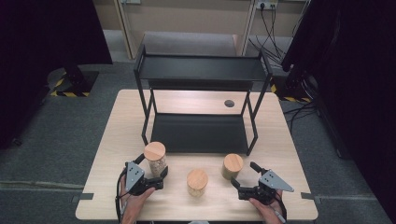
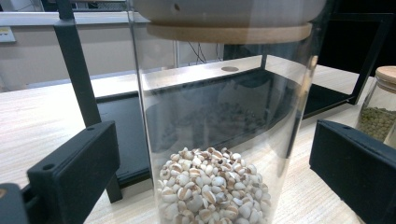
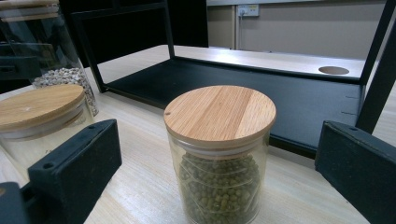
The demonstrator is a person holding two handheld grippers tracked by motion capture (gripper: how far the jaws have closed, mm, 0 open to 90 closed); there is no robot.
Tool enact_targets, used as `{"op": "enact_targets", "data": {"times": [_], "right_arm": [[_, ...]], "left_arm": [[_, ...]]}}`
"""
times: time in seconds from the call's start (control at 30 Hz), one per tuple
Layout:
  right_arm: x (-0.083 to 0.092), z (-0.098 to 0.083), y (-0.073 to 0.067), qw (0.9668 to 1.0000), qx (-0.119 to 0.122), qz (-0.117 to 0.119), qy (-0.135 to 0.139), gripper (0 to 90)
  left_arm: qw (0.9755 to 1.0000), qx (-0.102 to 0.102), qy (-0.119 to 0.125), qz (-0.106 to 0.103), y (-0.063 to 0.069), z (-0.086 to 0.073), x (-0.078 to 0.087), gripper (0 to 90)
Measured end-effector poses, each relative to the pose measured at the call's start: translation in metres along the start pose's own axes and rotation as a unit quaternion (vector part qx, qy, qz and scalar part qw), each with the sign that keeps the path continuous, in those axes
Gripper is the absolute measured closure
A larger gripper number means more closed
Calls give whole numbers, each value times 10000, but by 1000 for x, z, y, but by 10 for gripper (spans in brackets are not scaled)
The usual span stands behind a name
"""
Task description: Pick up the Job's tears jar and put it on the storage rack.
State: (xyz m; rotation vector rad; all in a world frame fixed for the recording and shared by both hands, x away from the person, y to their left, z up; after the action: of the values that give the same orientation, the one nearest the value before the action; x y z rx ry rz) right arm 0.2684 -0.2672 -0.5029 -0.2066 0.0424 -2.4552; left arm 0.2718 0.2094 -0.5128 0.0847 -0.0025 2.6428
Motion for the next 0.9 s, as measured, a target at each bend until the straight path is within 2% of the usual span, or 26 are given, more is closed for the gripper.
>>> {"op": "enact_targets", "data": {"times": [0.9], "right_arm": [[0,0,0,10000,-13,7,-7,8]], "left_arm": [[10000,-6,-25,44,-1,-1,-1,13]]}}
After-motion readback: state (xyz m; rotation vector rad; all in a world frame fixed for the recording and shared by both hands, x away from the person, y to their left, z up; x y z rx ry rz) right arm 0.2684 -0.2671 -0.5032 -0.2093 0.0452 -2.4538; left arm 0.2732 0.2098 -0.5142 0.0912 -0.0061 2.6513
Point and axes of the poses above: each handheld gripper's, and its own axes: x roughly backward along the jaws, z roughly out of its top, y roughly to its right, the point moved 9 cm from there along -x, roughly forward along the jaws, and after that the axes turned 5 degrees about y, right-handed, at the moved point
